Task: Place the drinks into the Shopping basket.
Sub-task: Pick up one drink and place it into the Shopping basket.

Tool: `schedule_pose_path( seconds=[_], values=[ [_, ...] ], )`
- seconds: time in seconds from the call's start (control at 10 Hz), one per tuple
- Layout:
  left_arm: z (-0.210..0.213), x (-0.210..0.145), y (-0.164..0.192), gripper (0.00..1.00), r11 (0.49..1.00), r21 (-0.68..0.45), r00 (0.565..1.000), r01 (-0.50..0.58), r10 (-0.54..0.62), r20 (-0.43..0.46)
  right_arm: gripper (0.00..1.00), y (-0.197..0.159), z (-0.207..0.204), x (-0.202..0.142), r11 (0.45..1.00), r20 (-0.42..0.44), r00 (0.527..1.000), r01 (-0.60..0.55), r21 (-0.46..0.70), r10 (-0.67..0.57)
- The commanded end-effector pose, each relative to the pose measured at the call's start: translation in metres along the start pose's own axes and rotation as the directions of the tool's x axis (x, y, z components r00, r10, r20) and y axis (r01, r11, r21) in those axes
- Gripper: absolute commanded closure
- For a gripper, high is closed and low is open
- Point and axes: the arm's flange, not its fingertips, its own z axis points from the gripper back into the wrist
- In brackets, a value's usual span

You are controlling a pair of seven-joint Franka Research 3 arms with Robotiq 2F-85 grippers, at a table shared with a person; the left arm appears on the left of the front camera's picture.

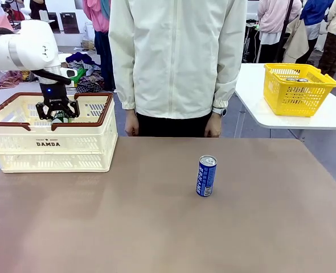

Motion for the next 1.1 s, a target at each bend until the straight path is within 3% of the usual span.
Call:
schedule_pose_path(
  seconds=[0.0, 0.3, 0.4, 0.5, 0.6, 1.0],
  values=[
    [-0.0040, -0.0018, 0.0033, 1.00, 0.999, 0.034, 1.000, -0.021, 0.022, -0.014, 0.00, -0.0043, 0.0030, -0.0093, 1.000, -0.002, 1.000, -0.020, 0.012, 0.020],
    [-0.0125, 0.0022, 0.0050, 1.00, 0.998, 0.052, 0.999, -0.023, 0.024, -0.026, 0.00, -0.0043, 0.0030, -0.0093, 1.000, -0.002, 1.000, -0.020, 0.012, 0.020],
    [-0.0122, 0.0022, 0.0052, 0.83, 0.998, 0.060, 1.000, -0.012, 0.013, -0.019, 0.00, -0.0043, 0.0030, -0.0093, 1.000, -0.002, 1.000, -0.020, 0.012, 0.020],
    [-0.0131, 0.0013, 0.0051, 0.33, 0.998, 0.056, 1.000, 0.000, 0.002, -0.024, 0.00, -0.0043, 0.0030, -0.0093, 1.000, -0.002, 1.000, -0.020, 0.012, 0.020],
    [-0.0130, 0.0011, 0.0049, 0.00, 0.999, 0.051, 1.000, 0.001, 0.000, -0.020, 0.00, -0.0043, 0.0030, -0.0093, 1.000, -0.002, 1.000, -0.020, 0.012, 0.020],
    [-0.0070, -0.0022, 0.0085, 0.00, 1.000, 0.023, 1.000, -0.004, 0.003, 0.006, 0.00, -0.0043, 0.0030, -0.0093, 1.000, -0.002, 1.000, -0.020, 0.012, 0.020]
  ],
)
